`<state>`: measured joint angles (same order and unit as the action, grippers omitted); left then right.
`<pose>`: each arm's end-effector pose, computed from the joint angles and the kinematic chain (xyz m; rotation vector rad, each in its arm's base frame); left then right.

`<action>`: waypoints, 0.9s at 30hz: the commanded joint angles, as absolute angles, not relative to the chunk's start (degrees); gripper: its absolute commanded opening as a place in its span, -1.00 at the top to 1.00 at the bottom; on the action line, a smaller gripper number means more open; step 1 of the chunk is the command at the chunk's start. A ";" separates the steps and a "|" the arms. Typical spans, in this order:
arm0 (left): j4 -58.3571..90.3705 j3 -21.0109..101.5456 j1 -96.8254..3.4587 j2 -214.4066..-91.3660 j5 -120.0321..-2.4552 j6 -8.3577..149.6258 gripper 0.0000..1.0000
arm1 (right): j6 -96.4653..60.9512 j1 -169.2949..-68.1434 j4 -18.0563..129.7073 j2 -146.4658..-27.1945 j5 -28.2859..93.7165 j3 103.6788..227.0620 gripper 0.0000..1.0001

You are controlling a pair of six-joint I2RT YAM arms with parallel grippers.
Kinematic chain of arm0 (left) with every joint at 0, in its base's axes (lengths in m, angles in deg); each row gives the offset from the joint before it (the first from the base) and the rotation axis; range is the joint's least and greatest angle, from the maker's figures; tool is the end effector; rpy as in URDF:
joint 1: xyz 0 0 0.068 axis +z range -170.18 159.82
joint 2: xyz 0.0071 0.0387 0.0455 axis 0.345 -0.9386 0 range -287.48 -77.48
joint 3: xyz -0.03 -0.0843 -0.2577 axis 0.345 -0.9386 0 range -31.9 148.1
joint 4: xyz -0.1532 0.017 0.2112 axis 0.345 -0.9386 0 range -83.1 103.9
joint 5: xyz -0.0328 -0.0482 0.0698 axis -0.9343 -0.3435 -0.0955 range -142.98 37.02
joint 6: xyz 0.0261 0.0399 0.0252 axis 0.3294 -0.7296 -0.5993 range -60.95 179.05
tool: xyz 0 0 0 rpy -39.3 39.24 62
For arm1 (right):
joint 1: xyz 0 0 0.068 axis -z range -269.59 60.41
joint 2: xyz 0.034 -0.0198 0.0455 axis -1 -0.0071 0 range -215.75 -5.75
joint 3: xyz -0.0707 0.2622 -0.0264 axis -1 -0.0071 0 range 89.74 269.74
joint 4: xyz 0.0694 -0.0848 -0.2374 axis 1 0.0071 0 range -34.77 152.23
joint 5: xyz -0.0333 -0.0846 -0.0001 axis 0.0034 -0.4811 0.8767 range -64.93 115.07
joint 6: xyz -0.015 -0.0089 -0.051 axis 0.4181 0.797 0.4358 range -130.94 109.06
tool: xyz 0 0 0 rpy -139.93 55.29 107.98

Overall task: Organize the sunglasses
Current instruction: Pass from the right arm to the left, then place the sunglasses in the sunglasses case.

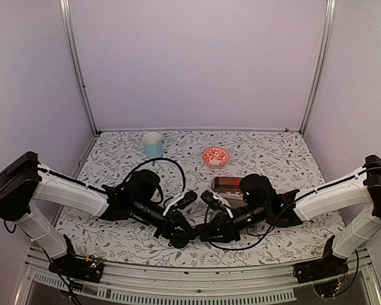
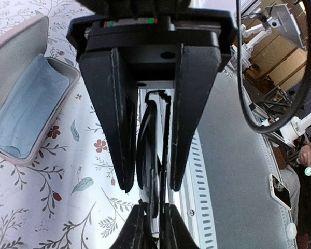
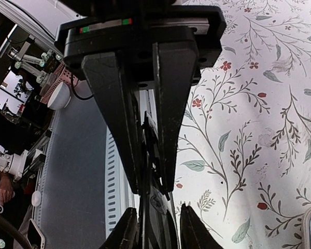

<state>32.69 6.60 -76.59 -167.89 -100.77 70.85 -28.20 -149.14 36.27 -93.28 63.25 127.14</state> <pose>0.1453 -0.2665 0.1682 1.3811 1.9149 -1.5392 0.1327 0.2689 0.1749 -1.2577 1.9984 1.4402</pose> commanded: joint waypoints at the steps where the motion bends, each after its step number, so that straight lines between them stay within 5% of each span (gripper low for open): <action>1: 33.06 7.21 -76.84 -167.57 -101.35 70.24 0.79 | -28.78 -148.82 34.92 -93.36 63.08 126.34 0.34; 11: 32.56 7.19 -75.67 -165.90 -100.55 69.50 0.81 | -29.78 -148.08 35.65 -88.52 59.37 122.40 -0.38; 27: 26.05 16.33 -75.49 -167.93 -86.62 56.92 0.87 | -35.03 -139.34 56.47 -68.44 43.63 124.59 -0.43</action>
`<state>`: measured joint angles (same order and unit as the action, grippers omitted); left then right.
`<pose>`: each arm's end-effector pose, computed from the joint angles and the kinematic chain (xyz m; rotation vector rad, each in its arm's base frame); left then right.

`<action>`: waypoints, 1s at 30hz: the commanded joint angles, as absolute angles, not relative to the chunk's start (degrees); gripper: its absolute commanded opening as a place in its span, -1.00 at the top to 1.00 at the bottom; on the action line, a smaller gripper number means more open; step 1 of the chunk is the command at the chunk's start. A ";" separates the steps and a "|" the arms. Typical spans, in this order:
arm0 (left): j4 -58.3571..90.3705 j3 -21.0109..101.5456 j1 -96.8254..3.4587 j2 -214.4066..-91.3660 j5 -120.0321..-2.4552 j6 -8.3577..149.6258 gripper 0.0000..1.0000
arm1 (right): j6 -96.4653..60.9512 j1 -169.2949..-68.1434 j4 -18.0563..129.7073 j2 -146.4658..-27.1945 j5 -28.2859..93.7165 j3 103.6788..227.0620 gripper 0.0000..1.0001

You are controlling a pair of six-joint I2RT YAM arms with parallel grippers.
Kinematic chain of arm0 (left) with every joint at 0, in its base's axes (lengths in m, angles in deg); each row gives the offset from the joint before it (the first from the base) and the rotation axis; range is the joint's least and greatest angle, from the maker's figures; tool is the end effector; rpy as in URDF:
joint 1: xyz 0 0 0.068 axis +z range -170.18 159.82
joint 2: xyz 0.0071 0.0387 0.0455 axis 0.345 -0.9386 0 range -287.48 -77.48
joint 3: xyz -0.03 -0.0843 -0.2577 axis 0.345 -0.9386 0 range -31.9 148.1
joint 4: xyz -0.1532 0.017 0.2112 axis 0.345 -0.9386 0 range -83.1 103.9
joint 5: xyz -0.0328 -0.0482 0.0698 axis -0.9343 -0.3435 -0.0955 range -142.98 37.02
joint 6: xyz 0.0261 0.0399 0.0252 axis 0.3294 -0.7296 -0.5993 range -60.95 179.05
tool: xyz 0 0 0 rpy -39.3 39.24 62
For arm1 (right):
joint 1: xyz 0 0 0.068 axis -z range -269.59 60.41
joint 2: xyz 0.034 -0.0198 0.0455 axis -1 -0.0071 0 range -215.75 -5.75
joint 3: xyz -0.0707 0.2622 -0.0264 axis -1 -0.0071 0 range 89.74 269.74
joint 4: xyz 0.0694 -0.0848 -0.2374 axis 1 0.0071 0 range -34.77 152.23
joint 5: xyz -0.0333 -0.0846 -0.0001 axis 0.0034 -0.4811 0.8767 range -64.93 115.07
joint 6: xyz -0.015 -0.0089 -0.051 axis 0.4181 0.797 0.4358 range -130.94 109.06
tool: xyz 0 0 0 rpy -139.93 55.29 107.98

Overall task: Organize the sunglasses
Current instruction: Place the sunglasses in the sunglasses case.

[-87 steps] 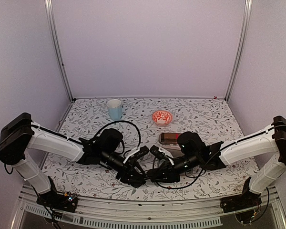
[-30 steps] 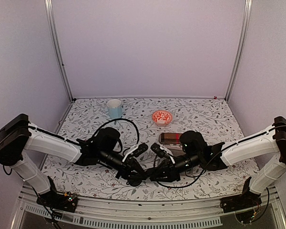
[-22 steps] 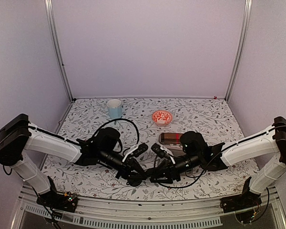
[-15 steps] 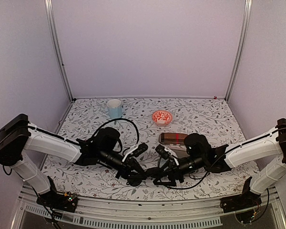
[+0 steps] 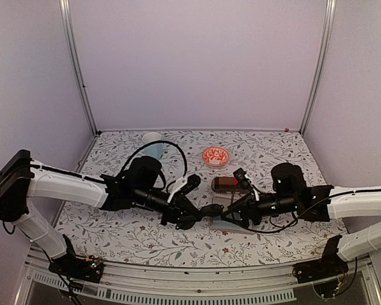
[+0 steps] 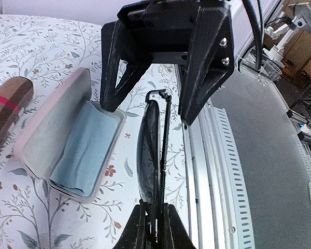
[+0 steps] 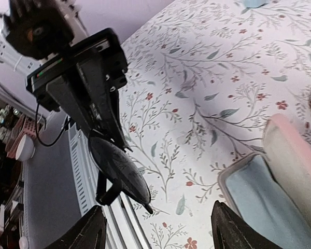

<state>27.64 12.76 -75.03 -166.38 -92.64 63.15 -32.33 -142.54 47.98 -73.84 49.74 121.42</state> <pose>0.1655 -0.2746 0.1981 1.3591 1.8020 -1.3155 0.1372 0.2062 0.2095 -0.8920 2.0917 1.1931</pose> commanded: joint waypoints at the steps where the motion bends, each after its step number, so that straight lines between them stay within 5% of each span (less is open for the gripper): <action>1: 25.80 17.18 -76.11 -168.51 -84.71 55.43 0.87 | -35.60 -138.22 58.09 -66.80 41.97 125.20 -0.43; 10: 20.87 27.55 -81.87 -176.51 -72.18 42.81 0.85 | -40.77 -129.33 69.25 -56.86 32.80 127.67 -0.47; 30: 18.07 43.22 -89.31 -196.02 -54.17 23.55 0.88 | -41.84 -120.01 75.36 -59.78 32.69 128.37 -0.51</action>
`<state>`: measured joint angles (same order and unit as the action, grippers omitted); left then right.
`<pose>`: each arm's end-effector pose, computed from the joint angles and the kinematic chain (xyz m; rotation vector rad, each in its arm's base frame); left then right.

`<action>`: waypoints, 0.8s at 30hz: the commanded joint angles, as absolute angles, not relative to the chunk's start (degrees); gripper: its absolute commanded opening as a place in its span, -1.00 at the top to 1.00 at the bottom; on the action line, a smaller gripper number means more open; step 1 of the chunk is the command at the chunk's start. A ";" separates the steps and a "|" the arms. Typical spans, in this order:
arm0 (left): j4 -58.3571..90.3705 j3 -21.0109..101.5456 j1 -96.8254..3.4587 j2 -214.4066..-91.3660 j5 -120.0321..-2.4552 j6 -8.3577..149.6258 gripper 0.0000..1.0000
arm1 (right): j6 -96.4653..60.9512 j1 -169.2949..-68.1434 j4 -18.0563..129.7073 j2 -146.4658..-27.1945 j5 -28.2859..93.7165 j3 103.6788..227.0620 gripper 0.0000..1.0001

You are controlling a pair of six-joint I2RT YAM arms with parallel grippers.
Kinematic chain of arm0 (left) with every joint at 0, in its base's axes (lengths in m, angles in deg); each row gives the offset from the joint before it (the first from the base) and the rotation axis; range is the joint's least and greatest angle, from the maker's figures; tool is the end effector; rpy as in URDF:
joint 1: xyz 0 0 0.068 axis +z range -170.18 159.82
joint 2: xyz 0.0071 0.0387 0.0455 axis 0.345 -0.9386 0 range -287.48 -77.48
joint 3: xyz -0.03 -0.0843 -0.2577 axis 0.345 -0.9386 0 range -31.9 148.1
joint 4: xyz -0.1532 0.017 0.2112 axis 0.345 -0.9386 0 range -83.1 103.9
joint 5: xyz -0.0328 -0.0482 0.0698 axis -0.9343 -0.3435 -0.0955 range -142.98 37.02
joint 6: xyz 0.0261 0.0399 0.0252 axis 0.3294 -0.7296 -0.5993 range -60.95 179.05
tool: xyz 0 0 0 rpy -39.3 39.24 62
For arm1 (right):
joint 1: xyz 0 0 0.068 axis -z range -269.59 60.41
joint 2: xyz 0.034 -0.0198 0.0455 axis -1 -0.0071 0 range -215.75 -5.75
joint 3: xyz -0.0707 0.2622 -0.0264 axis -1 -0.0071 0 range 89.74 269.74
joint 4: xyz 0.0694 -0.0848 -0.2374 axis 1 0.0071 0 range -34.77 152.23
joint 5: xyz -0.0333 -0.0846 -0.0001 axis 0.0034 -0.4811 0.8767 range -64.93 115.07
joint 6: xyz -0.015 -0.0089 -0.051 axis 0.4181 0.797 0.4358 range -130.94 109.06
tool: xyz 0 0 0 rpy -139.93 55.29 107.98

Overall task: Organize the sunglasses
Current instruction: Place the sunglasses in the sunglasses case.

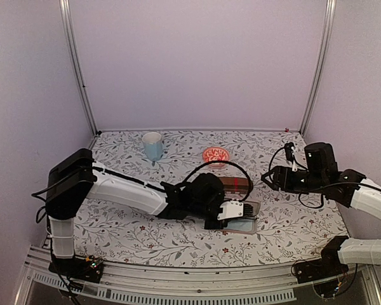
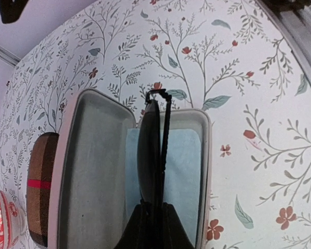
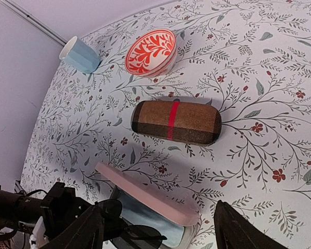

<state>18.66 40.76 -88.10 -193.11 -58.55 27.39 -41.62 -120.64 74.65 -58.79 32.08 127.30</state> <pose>0.1624 -0.4094 0.1608 1.7699 1.4257 -0.4481 0.1718 0.1084 0.2544 -0.0799 2.2718 0.7275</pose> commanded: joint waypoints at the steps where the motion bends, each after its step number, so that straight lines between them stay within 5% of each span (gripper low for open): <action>1: 18.79 43.40 -89.27 -196.66 -53.93 23.27 0.88 | -41.80 -120.00 75.29 -59.80 32.79 128.24 -0.51; 24: 22.30 43.63 -91.00 -200.62 -49.01 19.68 0.82 | -42.49 -119.92 70.45 -60.59 35.68 123.31 -0.52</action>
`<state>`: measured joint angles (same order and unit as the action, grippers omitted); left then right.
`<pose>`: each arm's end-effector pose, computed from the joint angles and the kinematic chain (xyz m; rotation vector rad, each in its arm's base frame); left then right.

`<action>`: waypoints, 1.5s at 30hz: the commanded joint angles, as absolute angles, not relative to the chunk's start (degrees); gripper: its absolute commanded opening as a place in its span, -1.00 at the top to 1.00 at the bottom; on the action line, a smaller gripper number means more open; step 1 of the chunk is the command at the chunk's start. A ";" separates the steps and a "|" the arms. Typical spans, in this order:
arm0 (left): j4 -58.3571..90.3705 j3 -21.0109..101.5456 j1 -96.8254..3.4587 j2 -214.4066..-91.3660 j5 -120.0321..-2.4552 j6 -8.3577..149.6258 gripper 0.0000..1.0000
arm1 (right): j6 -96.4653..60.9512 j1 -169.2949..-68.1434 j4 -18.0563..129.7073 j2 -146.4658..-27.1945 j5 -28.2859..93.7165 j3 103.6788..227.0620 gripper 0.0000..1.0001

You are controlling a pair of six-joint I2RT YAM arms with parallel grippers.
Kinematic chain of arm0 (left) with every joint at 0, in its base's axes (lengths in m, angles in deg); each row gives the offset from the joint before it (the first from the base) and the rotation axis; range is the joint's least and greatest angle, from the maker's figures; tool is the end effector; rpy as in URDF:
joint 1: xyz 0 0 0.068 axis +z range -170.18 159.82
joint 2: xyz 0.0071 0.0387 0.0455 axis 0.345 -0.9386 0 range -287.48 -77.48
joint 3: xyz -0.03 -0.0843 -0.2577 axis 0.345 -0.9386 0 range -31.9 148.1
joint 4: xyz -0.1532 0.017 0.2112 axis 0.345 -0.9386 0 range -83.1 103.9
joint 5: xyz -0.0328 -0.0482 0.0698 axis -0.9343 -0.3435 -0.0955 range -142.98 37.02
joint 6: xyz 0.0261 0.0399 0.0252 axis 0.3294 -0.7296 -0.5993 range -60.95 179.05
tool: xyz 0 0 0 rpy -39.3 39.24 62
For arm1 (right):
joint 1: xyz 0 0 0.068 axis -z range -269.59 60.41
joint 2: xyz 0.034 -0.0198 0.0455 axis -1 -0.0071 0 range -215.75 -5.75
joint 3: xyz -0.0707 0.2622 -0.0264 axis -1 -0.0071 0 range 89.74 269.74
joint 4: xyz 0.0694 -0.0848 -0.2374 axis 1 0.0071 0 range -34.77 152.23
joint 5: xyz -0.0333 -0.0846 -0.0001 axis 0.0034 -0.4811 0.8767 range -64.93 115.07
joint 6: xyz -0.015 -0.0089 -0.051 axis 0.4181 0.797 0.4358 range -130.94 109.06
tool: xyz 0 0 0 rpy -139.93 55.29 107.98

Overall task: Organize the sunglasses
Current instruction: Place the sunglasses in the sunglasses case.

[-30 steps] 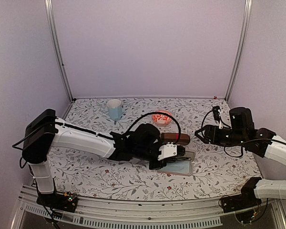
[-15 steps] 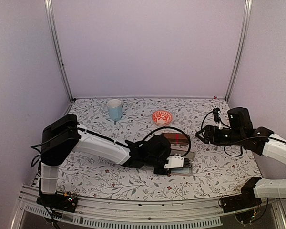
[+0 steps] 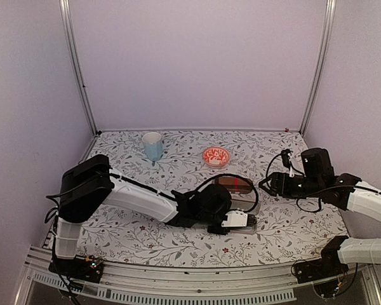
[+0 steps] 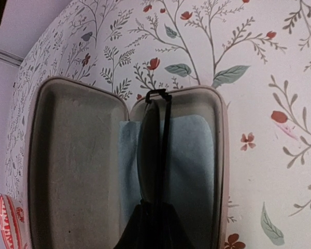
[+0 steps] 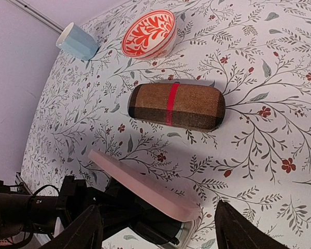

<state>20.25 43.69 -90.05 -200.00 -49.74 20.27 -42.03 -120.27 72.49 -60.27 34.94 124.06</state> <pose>0.1590 -0.4278 0.1269 1.8407 1.3579 -0.2196 0.1724 0.1093 0.2339 -0.0907 2.3269 0.7618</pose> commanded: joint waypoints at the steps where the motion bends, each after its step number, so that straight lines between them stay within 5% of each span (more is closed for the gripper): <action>1: 22.46 43.34 -91.09 -200.62 -48.95 19.68 0.79 | -42.54 -119.93 70.37 -60.59 35.72 123.16 -0.52; 21: 24.71 40.30 -91.79 -198.32 -46.26 22.90 0.24 | -43.02 -119.83 68.61 -61.23 36.50 121.78 -0.52; 45: 23.79 35.91 -92.09 -192.90 -47.90 26.75 0.14 | -43.15 -119.83 67.47 -62.04 37.30 120.79 -0.53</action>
